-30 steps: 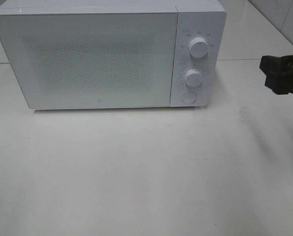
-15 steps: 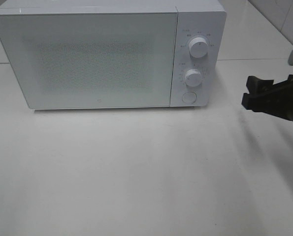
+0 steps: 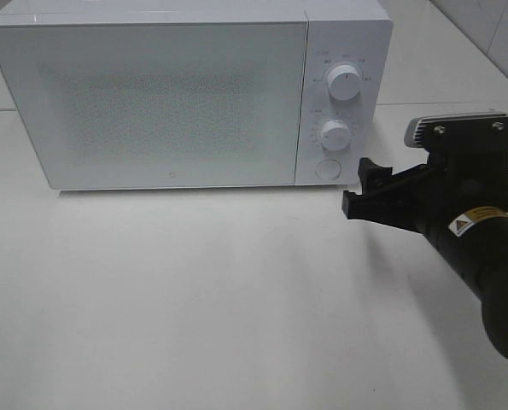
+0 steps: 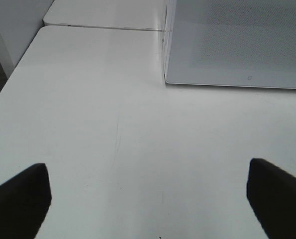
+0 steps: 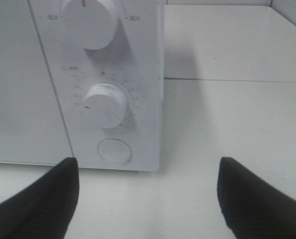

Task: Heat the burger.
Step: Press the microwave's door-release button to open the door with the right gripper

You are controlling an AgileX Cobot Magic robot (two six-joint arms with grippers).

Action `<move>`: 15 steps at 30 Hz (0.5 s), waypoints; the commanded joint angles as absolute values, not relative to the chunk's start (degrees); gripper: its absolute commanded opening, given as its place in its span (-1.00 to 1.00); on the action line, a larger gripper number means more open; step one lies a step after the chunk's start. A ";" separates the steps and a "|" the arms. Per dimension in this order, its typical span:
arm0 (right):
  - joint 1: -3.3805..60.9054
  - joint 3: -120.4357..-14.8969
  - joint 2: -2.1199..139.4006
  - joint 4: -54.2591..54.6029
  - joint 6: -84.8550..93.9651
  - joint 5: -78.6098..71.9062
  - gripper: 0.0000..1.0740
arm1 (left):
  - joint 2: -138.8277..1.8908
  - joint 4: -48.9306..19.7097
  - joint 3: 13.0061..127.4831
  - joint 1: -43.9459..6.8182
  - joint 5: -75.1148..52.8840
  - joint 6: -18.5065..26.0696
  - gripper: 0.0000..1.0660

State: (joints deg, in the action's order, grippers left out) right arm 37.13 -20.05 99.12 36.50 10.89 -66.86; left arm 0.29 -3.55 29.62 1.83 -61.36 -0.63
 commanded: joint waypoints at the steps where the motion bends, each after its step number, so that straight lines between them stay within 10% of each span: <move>1: 40.57 -22.46 100.38 38.56 12.66 -67.90 0.42 | 1.26 -3.44 29.68 1.89 -61.31 -0.86 0.89; 15: 45.38 -24.41 102.27 41.88 10.77 -66.63 0.41 | 1.26 -3.44 29.68 1.89 -61.31 -0.86 0.89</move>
